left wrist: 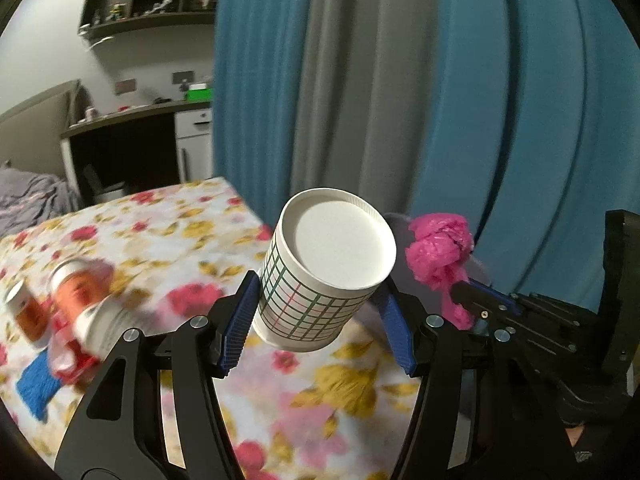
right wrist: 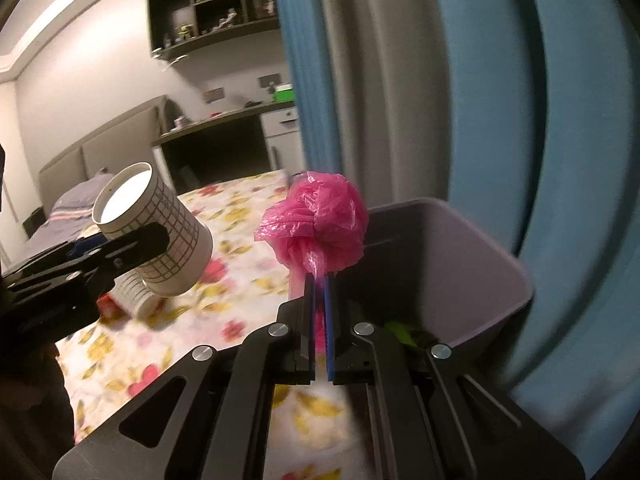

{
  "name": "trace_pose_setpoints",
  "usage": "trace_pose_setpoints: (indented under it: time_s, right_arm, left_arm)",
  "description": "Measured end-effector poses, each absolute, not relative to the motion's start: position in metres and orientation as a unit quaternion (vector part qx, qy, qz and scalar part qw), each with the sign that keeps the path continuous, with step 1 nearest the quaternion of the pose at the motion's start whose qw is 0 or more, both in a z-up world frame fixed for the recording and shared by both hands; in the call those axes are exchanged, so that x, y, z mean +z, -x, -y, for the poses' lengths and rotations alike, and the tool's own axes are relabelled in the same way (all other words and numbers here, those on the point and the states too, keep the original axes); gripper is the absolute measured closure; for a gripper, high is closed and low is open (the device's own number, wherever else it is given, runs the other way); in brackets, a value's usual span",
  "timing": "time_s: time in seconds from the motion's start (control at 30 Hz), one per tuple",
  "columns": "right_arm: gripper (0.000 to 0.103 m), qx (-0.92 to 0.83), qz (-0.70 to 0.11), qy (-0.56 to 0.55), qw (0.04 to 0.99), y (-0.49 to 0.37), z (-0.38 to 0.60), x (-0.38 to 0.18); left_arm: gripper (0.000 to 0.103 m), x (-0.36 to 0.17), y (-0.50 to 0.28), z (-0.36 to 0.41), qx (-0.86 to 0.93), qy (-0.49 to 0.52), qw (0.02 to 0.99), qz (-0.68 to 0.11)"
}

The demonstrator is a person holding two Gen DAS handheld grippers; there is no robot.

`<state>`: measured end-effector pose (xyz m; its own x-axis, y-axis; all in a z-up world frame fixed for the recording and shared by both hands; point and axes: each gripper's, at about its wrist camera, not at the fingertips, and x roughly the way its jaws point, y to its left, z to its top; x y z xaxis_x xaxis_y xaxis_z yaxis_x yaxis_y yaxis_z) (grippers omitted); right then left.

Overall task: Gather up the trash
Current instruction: 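Carry the pink bag and green-grid cup in both tools over the grey bin, then open the right tool over the bin while the left tool releases the cup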

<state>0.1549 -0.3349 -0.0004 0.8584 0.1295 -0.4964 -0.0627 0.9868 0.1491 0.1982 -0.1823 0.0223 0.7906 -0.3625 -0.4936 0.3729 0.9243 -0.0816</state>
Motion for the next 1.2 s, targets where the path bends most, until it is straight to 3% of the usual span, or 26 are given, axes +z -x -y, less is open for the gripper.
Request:
trace_pose_setpoints:
  time_s: [0.5, 1.2]
  right_arm:
    - [0.098, 0.003, -0.277, -0.081, 0.957, -0.195, 0.379, -0.017]
    - [0.098, -0.014, -0.300, -0.094, 0.949, -0.211, 0.389, -0.032]
  left_arm:
    - [0.045, 0.002, -0.258, 0.258, -0.262, 0.008, 0.922, -0.284]
    - [0.044, -0.027, -0.291, 0.287, -0.296, 0.039, 0.897, -0.326]
